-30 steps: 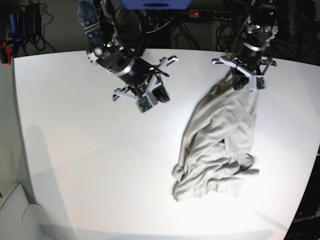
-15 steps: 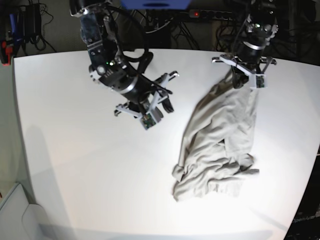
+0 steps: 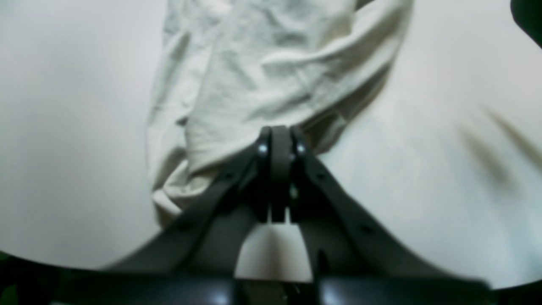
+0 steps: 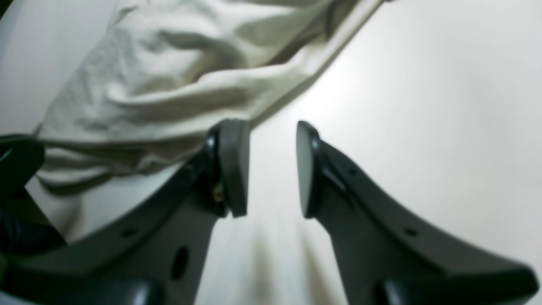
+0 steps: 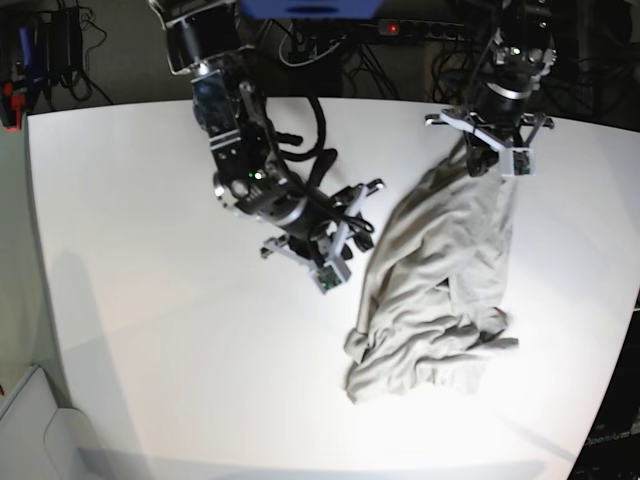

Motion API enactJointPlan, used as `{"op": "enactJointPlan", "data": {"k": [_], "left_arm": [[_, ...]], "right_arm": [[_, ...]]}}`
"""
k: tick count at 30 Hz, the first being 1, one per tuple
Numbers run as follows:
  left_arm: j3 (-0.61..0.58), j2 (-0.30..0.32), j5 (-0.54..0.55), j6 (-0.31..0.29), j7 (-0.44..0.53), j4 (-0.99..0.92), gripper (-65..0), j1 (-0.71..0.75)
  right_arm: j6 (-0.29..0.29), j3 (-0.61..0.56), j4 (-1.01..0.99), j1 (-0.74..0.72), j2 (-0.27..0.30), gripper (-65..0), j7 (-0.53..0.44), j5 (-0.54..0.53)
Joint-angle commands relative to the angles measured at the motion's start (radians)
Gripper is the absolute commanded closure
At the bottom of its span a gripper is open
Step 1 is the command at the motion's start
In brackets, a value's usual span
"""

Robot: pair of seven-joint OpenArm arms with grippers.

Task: Layout the t-shirt on the table in an organized manner, then fold the t-shirt properly
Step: 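Move both grippers down toward the crumpled grey t-shirt, then grasp the t-shirt fabric with both grippers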

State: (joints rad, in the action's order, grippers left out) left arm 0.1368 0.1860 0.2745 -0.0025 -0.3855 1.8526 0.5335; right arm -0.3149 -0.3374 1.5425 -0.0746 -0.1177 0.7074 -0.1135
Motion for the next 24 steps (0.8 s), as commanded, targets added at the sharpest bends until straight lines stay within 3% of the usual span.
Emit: {"op": "enactJointPlan", "data": {"k": [1,12,19,24], "left_arm": [[0.004,0.007,0.002,-0.001,0.024,0.015,-0.3,0.001],[0.005,0.008,0.002,-0.001,0.024,0.028,-0.3,0.021],[0.005,0.016,0.002,-0.001,0.024,0.028,-0.3,0.020],[0.005,0.016,0.002,-0.001,0.024,0.028,-0.3,0.017]], "right_arm": [[-0.003,-0.002,-0.001,-0.032,-0.012,-20.2,-0.021,-0.012],[-0.005,-0.004,-0.191,-0.192,-0.039,-20.3,-0.025,-0.012],[-0.005,-0.004,-0.345,-0.205,-0.039,-20.3,-0.185,-0.013],[-0.005,-0.091,-0.385,-0.199,-0.039,-20.3,-0.240,-0.013]]}}
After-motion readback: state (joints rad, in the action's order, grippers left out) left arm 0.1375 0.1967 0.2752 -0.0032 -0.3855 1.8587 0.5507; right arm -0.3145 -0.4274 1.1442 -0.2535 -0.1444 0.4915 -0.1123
